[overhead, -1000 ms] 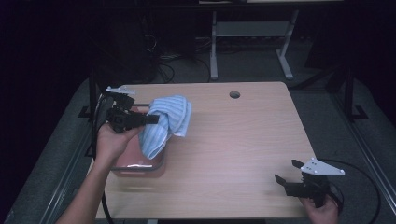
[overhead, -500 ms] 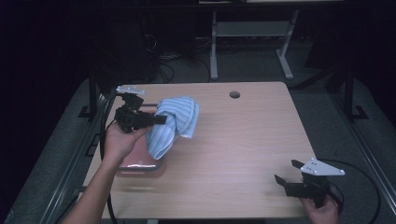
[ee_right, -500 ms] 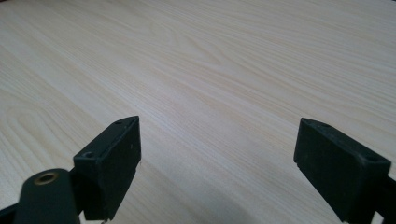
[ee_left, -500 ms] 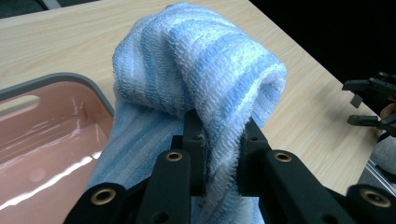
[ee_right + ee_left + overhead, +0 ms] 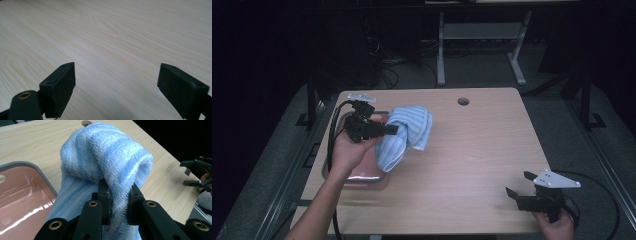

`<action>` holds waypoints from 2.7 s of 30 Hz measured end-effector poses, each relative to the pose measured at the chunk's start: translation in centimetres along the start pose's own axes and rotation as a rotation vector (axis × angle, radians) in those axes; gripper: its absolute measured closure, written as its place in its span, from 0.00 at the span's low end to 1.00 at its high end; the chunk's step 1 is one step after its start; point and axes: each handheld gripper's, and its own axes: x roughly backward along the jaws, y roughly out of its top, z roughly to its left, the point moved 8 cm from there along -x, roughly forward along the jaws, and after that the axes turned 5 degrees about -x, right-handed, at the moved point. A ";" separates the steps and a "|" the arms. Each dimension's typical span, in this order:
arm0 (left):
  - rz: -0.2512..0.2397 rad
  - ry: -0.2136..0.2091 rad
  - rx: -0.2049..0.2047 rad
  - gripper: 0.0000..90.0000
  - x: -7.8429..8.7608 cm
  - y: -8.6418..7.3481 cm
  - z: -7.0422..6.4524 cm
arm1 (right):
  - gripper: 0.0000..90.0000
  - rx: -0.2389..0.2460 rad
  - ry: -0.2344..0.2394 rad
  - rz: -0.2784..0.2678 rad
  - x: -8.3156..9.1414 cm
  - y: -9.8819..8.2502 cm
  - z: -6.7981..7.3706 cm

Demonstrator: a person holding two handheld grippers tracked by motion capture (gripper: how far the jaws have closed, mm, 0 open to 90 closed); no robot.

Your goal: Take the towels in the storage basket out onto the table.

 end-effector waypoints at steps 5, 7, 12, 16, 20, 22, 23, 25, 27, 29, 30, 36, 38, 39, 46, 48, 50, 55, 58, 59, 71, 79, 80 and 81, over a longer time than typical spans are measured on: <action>0.008 -0.007 0.004 0.86 -0.5 -0.1 -0.3 | 0.16 0.004 0.003 0.000 -0.1 0.0 0.0; 0.010 -0.009 0.003 0.86 -0.7 -0.1 -0.3 | 0.16 0.007 0.001 0.004 -0.1 0.0 0.1; 0.012 -0.014 0.003 0.86 -1.2 0.1 -0.5 | 0.16 0.011 0.003 0.010 -0.3 0.0 0.2; 0.014 -0.022 -0.005 0.86 -1.6 0.2 -0.8 | 0.16 0.013 0.004 0.013 -0.4 0.0 0.3; 0.016 -0.033 -0.007 0.86 -2.2 0.3 -1.3 | 0.16 0.009 0.008 0.013 -0.4 0.0 0.3; 0.021 -0.037 -0.015 0.86 -2.7 0.3 -1.6 | 0.16 0.016 0.009 0.012 -0.4 0.0 0.3; 0.026 -0.040 -0.020 0.86 -3.0 0.2 -1.8 | 0.16 0.016 0.009 0.012 -0.4 0.0 0.3; 0.032 -0.054 -0.020 0.86 -3.6 0.1 -2.2 | 0.16 0.013 0.008 0.010 -0.3 0.0 0.3; 0.043 -0.060 -0.025 0.86 -4.2 0.0 -2.4 | 0.16 0.013 0.008 0.009 -0.3 0.0 0.3; 0.052 -0.065 -0.027 0.86 -4.7 0.0 -2.6 | 0.16 0.013 0.009 0.010 -0.3 0.0 0.3; 0.056 -0.066 -0.029 0.86 -4.8 0.0 -2.6 | 0.16 0.013 0.009 0.010 -0.3 0.0 0.3; 0.051 -0.079 -0.022 0.86 -5.8 0.1 -3.1 | 0.16 0.013 0.007 0.005 -0.3 0.2 0.2; 0.052 -0.084 -0.020 0.86 -6.1 0.2 -3.2 | 0.16 0.009 0.009 0.008 -0.4 0.1 0.2; 0.057 -0.085 -0.025 0.86 -6.2 0.1 -3.3 | 0.16 0.007 0.010 0.007 -0.4 0.1 0.2; 0.070 -0.100 -0.030 0.86 -7.4 0.2 -3.8 | 0.16 0.015 0.009 0.007 -0.5 0.2 0.3; 0.073 -0.098 -0.027 0.86 -7.7 0.2 -3.8 | 0.16 0.013 0.013 0.007 -0.5 0.2 0.3; 0.073 -0.102 -0.024 0.86 -8.0 0.2 -3.9 | 0.16 0.013 0.013 0.007 -0.5 0.2 0.3; 0.080 -0.108 -0.029 0.86 -8.7 0.2 -4.0 | 0.16 0.012 0.013 0.005 -0.5 0.2 0.3; 0.084 -0.113 -0.031 0.86 -9.1 0.2 -4.2 | 0.16 0.014 0.012 0.004 -0.5 0.2 0.2; 0.083 -0.114 -0.026 0.86 -9.3 0.3 -4.3 | 0.16 0.013 0.012 0.003 -0.5 0.3 0.2; 0.108 -0.134 -0.024 0.86 -11.4 0.2 -4.9 | 0.16 0.012 0.011 -0.005 -0.4 0.4 0.2; 0.121 -0.156 -0.018 0.86 -13.4 0.1 -5.6 | 0.16 0.005 0.010 -0.005 -0.3 0.3 0.1; 0.124 -0.157 -0.020 0.86 -13.5 0.0 -5.7 | 0.16 0.006 0.010 -0.006 -0.3 0.4 0.1; 0.118 -0.159 -0.012 0.86 -13.8 0.1 -5.8 | 0.16 0.007 0.011 -0.005 -0.3 0.4 0.1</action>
